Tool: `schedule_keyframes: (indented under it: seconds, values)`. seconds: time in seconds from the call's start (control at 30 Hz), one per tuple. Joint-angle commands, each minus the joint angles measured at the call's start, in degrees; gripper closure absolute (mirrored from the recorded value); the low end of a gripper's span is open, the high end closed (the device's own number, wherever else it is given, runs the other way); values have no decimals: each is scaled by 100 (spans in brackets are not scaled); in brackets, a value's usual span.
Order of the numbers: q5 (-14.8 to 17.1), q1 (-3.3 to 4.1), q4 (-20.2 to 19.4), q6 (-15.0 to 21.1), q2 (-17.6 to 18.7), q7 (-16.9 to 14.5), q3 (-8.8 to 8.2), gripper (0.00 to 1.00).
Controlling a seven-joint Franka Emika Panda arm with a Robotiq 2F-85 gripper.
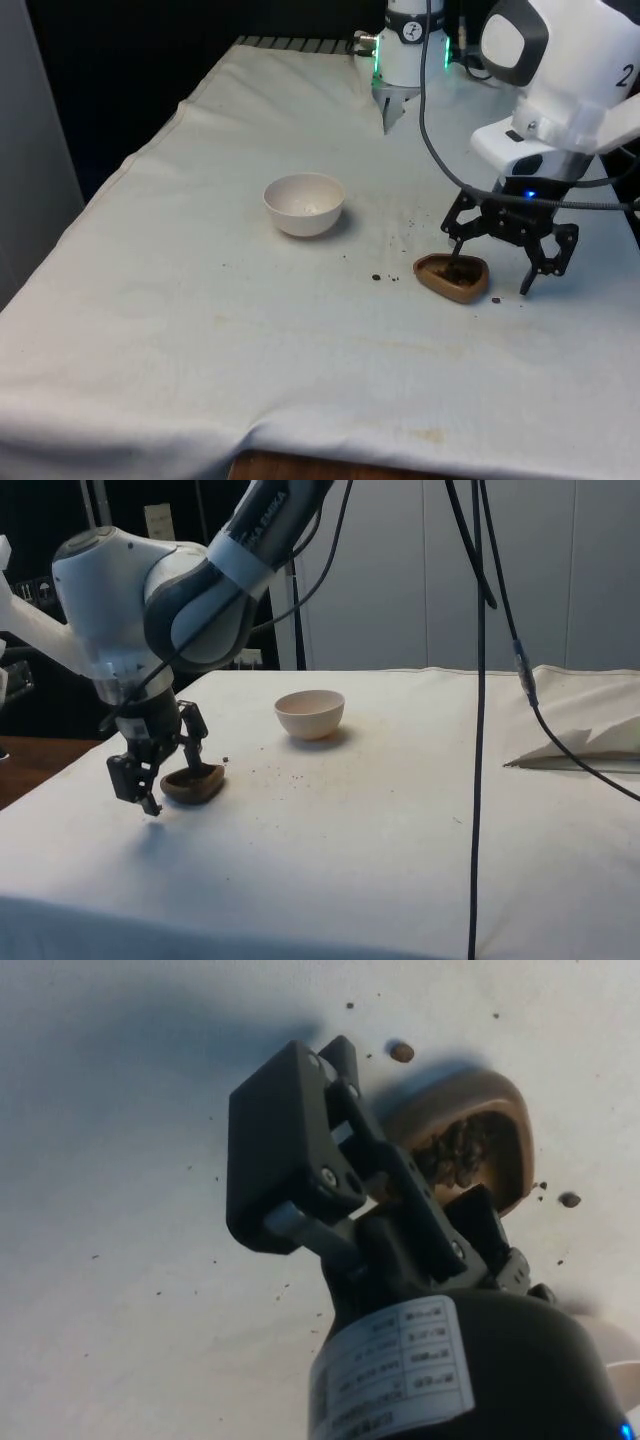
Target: Pour the coffee beans from the cup into the bowl.
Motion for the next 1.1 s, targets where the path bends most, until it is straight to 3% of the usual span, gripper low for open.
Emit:
schedule_keyframes:
  seconds: [0.0,0.13,0.2,0.3,0.33,0.4,0.43,0.53,0.6,0.73,1.07]
  values:
    - [-17,11,17,34,23,29,-17,0]
    - [-29,17,17,29,23,34,-17,0]
    - [-34,17,17,29,23,34,-17,6]
    - [-40,17,11,29,23,34,-23,23]
    - [-40,17,11,29,23,34,-23,37]
    - [-23,0,0,0,6,6,-6,48]
    - [-40,17,11,29,23,34,-23,48]
    - [-46,17,11,29,23,34,-23,64]
    - [-46,17,11,29,23,40,-23,81]
    - [-34,0,0,0,6,11,-6,100]
    - [-11,-11,0,-6,-23,6,11,100]
